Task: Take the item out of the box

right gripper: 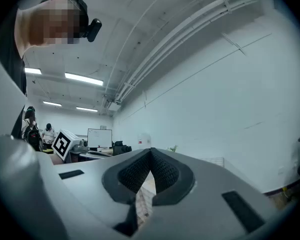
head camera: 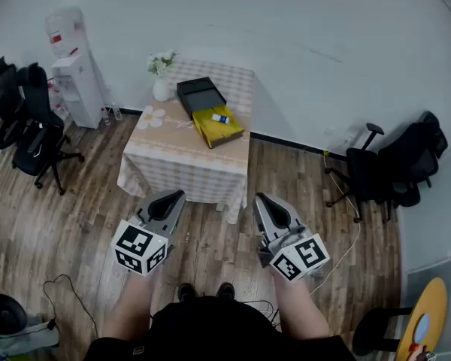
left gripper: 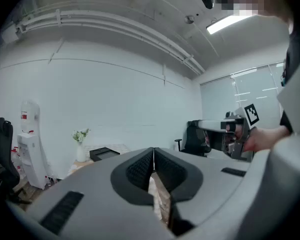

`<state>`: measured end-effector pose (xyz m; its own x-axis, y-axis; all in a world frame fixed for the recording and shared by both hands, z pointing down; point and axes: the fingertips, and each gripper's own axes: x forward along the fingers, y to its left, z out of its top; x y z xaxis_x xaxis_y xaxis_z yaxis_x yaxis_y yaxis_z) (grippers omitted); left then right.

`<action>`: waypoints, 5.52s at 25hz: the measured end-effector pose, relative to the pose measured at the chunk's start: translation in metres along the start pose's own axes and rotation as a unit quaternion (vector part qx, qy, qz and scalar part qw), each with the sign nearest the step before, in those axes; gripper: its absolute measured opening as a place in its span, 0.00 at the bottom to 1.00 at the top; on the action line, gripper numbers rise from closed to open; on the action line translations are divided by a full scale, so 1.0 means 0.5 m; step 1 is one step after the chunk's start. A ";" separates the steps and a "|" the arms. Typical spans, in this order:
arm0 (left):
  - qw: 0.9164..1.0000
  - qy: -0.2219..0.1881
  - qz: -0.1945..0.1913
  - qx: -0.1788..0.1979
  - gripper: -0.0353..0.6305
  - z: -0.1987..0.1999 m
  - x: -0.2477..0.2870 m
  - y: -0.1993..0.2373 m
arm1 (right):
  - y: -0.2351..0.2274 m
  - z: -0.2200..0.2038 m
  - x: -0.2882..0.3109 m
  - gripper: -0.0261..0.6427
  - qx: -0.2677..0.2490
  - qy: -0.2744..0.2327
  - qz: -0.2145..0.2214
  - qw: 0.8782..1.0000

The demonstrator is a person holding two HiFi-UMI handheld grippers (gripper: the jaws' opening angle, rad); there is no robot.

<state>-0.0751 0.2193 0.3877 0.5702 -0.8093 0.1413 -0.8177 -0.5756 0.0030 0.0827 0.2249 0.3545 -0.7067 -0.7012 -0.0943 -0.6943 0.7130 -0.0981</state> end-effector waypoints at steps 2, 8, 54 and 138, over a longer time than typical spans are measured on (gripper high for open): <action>1.000 0.000 -0.001 -0.003 0.08 -0.002 -0.002 0.003 | 0.006 -0.002 0.005 0.09 -0.001 0.002 0.003 1.000; 1.000 -0.005 -0.004 -0.009 0.08 -0.003 -0.019 0.024 | 0.032 -0.007 0.027 0.09 -0.001 0.007 0.006 1.000; 0.998 0.051 -0.027 -0.030 0.08 -0.030 0.263 0.201 | -0.183 -0.080 0.259 0.10 0.068 0.009 0.047 0.997; 0.895 0.308 -0.224 0.232 0.29 -0.321 1.037 0.513 | -0.732 -0.284 0.617 0.10 0.179 0.094 -0.062 0.977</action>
<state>-0.0018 -0.3291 0.6207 0.5644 -0.3496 0.7478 -0.3155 -0.9285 -0.1958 0.0992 -0.2518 0.5019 -0.6562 -0.7448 0.1210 -0.7076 0.5517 -0.4415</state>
